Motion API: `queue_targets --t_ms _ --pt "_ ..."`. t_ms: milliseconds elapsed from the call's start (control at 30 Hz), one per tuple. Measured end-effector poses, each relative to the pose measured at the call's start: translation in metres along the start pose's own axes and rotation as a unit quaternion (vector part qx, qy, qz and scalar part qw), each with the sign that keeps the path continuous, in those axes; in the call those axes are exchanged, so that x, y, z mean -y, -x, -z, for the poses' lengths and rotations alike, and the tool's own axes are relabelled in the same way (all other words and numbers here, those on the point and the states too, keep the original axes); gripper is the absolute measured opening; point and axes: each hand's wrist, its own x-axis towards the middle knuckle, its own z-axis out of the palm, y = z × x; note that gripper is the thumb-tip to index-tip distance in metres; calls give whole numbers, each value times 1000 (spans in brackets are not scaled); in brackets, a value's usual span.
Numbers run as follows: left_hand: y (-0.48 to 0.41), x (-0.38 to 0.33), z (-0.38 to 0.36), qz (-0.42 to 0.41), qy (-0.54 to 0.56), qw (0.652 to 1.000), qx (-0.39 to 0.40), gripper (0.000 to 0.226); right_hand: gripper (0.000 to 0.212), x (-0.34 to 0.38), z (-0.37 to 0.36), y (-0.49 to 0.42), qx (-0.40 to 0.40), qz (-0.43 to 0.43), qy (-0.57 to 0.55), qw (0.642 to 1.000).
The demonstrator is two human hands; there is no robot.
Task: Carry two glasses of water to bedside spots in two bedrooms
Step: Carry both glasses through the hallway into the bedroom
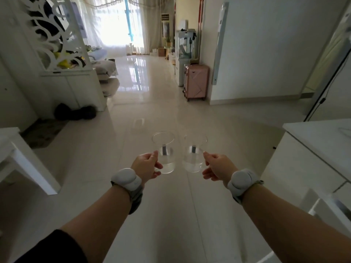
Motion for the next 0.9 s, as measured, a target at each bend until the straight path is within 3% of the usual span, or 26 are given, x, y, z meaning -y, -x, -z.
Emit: queue_targets --t_ms 600,900 --pt "-296 -95 -104 -51 -70 991 99 27 39 54 65 -271 -90 -39 -45 994" --pt "-412 -135 -200 -34 -69 993 87 33 39 61 152 -413 -55 -27 -9 998"
